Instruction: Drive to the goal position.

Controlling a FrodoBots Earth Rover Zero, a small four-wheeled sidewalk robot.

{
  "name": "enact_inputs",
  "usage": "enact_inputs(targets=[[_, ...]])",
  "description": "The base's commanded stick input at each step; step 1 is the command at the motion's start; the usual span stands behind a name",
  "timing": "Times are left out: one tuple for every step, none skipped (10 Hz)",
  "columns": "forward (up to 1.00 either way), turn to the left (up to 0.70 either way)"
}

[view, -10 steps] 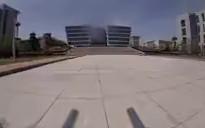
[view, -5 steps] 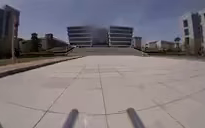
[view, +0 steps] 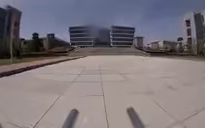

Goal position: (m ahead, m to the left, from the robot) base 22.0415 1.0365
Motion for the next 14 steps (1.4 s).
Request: enact_inputs(targets=[[0.70, 0.00], [0.70, 0.00], [0.70, 0.00], [0.70, 0.00], [0.70, 0.00], [0.70, 0.00], [0.70, 0.00], [0.70, 0.00], [0.70, 0.00], [0.70, 0.00], [0.70, 0.00], [0.70, 0.00], [0.70, 0.00], [0.70, 0.00]])
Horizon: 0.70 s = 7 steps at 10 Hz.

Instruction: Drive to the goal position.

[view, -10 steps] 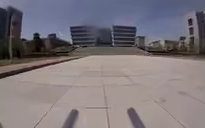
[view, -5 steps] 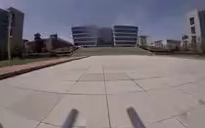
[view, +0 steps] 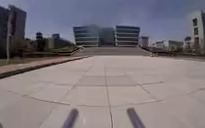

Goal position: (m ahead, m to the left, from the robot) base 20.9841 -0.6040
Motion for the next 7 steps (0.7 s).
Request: enact_inputs(targets=[[0.70, 0.00], [0.70, 0.00], [0.70, 0.00], [0.70, 0.00], [0.70, 0.00], [0.70, 0.00], [0.70, 0.00]])
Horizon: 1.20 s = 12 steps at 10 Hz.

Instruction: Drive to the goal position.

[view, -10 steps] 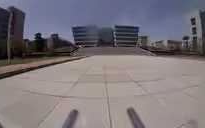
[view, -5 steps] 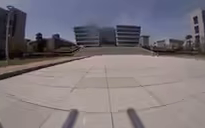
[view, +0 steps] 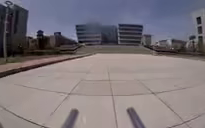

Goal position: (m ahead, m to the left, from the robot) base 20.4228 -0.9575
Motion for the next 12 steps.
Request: enact_inputs(targets=[[0.70, 0.00], [0.70, 0.00], [0.70, 0.00], [0.70, 0.00], [0.70, 0.00], [0.70, 0.00], [0.70, 0.00], [0.70, -0.04], [0.70, -0.09], [0.70, -0.14], [0.70, -0.20], [0.70, -0.25]])
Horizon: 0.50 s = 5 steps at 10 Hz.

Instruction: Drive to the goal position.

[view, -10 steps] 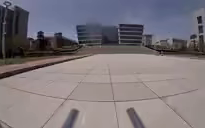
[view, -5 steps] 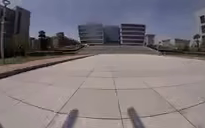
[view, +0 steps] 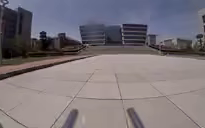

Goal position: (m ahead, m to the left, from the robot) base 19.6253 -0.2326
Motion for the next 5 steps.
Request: enact_inputs(targets=[[0.70, -0.30], [0.70, -0.23], [0.70, -0.10], [0.70, -0.01], [0.70, 0.00]])
